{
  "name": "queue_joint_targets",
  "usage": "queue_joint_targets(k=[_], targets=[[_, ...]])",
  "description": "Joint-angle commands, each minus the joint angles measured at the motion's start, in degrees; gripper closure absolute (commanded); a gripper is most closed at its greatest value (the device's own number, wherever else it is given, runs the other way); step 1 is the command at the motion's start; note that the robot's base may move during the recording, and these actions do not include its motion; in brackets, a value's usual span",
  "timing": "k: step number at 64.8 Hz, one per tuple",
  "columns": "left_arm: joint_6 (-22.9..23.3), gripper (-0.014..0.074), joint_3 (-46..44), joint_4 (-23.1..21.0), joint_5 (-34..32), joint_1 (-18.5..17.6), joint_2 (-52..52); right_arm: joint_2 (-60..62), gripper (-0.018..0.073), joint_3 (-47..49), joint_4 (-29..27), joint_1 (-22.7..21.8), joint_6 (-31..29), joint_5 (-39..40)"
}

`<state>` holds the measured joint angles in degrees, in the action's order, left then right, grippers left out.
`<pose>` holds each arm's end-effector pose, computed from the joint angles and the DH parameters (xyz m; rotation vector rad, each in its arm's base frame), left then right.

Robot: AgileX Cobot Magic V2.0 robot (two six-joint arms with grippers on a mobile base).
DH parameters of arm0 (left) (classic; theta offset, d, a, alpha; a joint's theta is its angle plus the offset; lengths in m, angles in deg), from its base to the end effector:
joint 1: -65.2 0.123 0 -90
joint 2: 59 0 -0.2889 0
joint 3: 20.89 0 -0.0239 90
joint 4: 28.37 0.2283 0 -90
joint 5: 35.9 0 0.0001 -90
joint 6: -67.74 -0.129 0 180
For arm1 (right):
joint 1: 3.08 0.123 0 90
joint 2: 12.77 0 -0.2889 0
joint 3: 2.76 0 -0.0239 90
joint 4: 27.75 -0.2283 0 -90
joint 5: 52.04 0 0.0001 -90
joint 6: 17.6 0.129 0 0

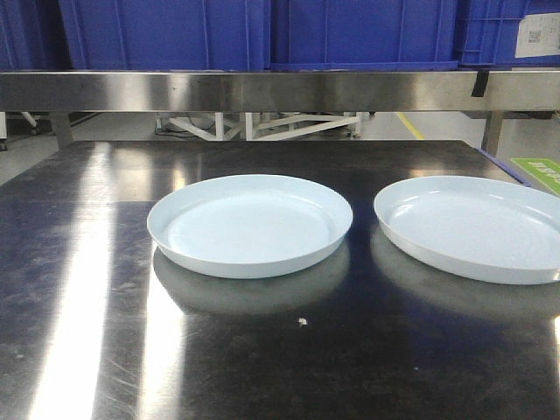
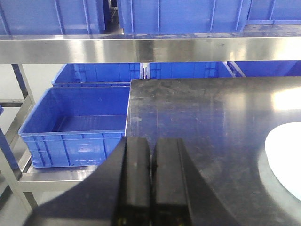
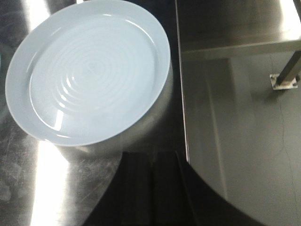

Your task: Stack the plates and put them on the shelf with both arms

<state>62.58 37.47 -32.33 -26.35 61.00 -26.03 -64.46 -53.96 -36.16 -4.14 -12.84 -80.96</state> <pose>0.1127 -0.0098 0.2744 0.0921 1.7581 -0.0475 0.1452 0.0065 0.2366 0.2278 2.2891 0.1809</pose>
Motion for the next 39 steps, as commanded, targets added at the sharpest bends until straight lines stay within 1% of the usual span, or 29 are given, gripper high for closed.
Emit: queue_joint_targets(k=[1, 13, 32, 39], targets=[[0.5, 0.0514, -1.7, -0.1, -5.2, 0.0, 0.2, -5.4, 0.0503, 5.7, 0.3, -0.3, -0.2, 0.8], [0.5, 0.0514, -1.7, -0.1, -5.2, 0.0, 0.2, -18.4, 0.0503, 15.0, 0.7, -0.3, -0.2, -7.3], [0.5, 0.0514, -1.7, -0.1, -5.2, 0.0, 0.2, -38.0, 0.0502, 35.8, 1.5, -0.3, -0.2, -23.0], [0.5, 0.0514, -1.7, -0.1, -5.2, 0.0, 0.2, -44.0, 0.0499, 42.3, 1.7, -0.3, -0.2, -26.7]])
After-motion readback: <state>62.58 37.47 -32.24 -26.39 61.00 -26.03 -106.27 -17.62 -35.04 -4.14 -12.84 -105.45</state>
